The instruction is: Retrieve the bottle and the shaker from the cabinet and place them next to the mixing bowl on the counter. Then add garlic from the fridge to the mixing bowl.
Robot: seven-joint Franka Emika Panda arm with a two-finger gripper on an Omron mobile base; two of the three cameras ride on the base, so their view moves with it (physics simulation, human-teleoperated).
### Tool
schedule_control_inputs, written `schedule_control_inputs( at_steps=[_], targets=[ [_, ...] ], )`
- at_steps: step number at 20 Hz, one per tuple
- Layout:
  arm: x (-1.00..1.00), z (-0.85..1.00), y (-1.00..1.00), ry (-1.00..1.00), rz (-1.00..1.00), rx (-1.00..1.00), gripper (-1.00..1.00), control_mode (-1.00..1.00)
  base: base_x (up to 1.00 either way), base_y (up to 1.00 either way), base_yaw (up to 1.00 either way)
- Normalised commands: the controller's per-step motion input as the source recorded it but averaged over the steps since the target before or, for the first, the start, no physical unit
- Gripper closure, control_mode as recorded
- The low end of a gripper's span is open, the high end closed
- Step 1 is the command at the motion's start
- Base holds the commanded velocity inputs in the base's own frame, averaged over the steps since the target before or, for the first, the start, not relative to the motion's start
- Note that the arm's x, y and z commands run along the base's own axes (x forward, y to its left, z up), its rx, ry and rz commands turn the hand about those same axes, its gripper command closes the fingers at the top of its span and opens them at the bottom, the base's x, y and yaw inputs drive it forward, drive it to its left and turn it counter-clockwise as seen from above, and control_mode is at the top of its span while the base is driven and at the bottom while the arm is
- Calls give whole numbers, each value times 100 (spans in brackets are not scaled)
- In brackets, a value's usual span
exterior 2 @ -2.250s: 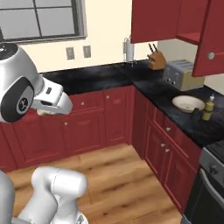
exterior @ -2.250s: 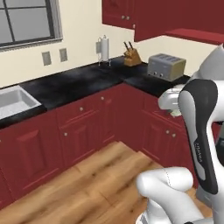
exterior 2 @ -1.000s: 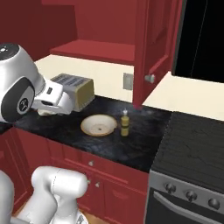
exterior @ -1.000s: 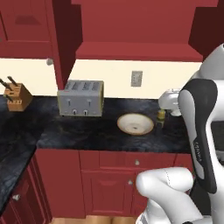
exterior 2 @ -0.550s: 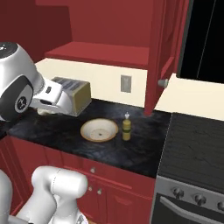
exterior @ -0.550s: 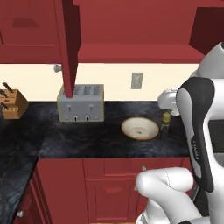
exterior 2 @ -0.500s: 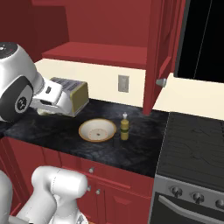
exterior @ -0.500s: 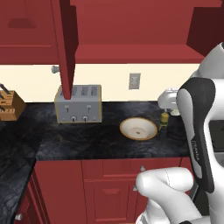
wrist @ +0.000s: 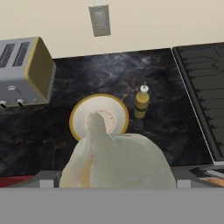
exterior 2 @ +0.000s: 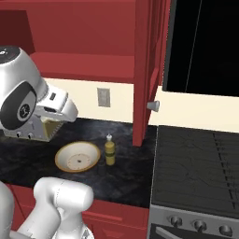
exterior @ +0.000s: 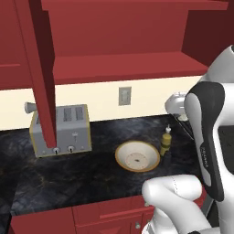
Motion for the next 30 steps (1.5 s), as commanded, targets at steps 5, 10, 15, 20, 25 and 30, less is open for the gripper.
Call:
schedule_control_inputs(
  at_steps=[5,10,15,20,25,30],
  targets=[
    [0,0,0,0,0,0,100,100,0,0,0],
    [0,0,0,0,0,0,100,100,0,2,0],
    [33,0,26,19,-1,-1,100,-100,0,0,0],
    [22,-21,10,22,-1,1,100,-100,0,0,0],
    [14,-98,24,0,0,0,100,-100,0,0,0],
    [33,-99,25,4,0,0,100,-100,0,0,0]
  ],
)
